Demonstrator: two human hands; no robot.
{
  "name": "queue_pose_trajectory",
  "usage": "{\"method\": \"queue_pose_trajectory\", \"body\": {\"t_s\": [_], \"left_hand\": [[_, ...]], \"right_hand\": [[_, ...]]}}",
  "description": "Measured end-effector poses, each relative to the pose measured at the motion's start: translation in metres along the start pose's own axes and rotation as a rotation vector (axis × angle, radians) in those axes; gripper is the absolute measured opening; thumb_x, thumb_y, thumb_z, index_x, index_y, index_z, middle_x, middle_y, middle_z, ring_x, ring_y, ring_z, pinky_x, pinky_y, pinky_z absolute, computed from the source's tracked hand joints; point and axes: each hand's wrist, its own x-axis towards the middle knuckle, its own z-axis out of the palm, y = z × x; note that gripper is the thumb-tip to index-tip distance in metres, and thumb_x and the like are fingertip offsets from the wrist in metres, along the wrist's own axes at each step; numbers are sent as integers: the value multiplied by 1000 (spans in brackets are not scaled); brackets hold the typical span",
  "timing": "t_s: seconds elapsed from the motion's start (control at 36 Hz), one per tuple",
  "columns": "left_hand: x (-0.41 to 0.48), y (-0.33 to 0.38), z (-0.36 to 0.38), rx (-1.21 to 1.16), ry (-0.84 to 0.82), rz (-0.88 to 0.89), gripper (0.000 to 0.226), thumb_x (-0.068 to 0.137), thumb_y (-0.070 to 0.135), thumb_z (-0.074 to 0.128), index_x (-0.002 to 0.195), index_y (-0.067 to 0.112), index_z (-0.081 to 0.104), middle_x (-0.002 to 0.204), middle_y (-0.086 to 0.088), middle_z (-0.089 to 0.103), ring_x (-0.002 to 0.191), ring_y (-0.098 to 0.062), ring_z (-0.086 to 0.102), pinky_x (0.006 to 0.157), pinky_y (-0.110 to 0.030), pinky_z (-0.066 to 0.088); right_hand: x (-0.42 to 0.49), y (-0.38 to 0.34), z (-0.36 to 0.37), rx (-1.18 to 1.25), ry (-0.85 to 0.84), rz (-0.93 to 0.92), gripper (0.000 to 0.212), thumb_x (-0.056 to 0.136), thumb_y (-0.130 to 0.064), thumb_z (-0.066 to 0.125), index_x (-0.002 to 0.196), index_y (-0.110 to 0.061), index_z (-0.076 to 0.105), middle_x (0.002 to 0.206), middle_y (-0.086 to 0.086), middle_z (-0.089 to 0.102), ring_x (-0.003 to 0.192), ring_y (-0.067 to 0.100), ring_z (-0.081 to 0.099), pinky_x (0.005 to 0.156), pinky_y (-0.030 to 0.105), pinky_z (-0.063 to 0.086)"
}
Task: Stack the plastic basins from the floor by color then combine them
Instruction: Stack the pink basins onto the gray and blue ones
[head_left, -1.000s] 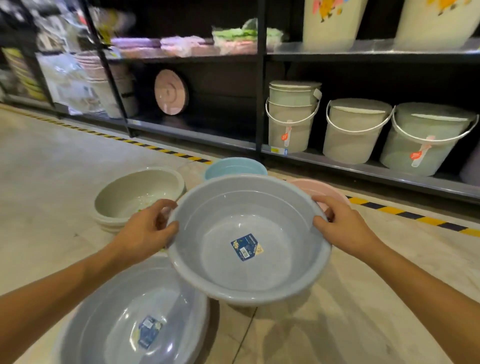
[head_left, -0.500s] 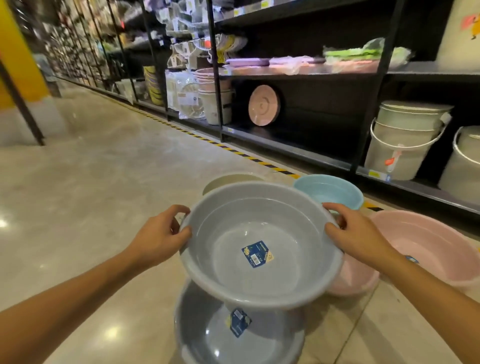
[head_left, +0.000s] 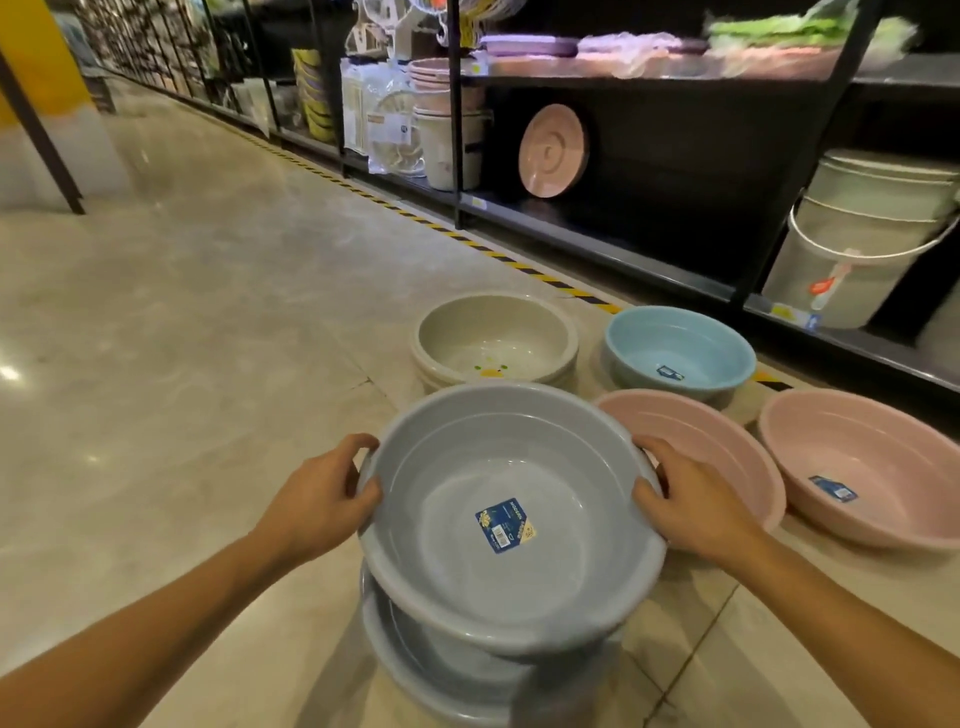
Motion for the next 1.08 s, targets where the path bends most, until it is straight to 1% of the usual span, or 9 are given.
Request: {"method": "queue_pose_trajectory", "body": {"t_s": [0.14,0.22,0.33,0.47,0.67,0.78,0.86,0.97,1.08], "left_hand": [[-4,-15,22,2,-29,12,45,92,35,56,135,26,46,74,8,63,65,-9,60,60,-30,51],[-9,-23,32,-7,-35,7,47,92,36,57,136,24,47,73,9,61,65,-10,59,55,-23,43],[-18,-35,42,-7,-56,28,59,82,54,45,135,26,47,73,13,59,64,-8,58,54,-18,37],[-26,-51,56,-3,-84,22,55,86,50,48,136,26,46,73,13,59,64,-7,58,55,-19,40],[-32,-56,69,0,-107,15,47,93,43,53,136,27,45,73,15,57,63,-5,57,53,-14,36],[-33,-61,77,3,-136,-15,47,94,42,54,137,30,42,76,14,59,64,-6,58,54,-17,40],[-35,-67,83,12,-151,-35,46,94,45,52,136,34,38,78,14,61,66,-5,60,56,-19,46],[-34,-73,88,10,-155,-45,40,93,46,51,128,44,32,78,13,63,68,-4,61,60,-25,54],[-32,-76,92,30,-160,-58,41,91,52,49,125,51,25,80,15,63,68,-3,62,62,-27,57]], "right_hand": [[-2,12,22,-59,-55,-25,48,96,-42,49,143,-37,40,117,-9,67,95,13,64,83,38,56],[-4,20,37,-102,-78,-10,46,95,-44,46,140,-41,37,114,-9,65,94,15,64,79,44,57],[-9,27,55,-150,-105,-9,51,93,-46,41,143,-39,33,116,-8,64,94,18,64,79,45,56],[-10,34,73,-217,-113,-11,53,95,-45,38,146,-33,29,113,-3,64,93,20,63,79,43,55],[-16,39,93,-289,-87,-46,48,95,-39,39,142,-27,34,98,-2,65,79,19,62,68,41,55],[-14,49,105,-333,-34,-83,51,91,-39,35,140,-24,39,96,1,64,74,18,60,66,39,57],[-14,49,108,-385,27,-120,53,89,-34,39,139,-18,45,95,5,62,75,22,59,68,39,56],[-14,44,108,-406,30,-120,52,88,-32,44,137,-15,48,104,7,64,85,24,63,74,40,57],[-15,43,108,-398,-1,-107,53,91,-35,44,141,-18,43,111,5,64,91,21,64,81,39,58]]}}
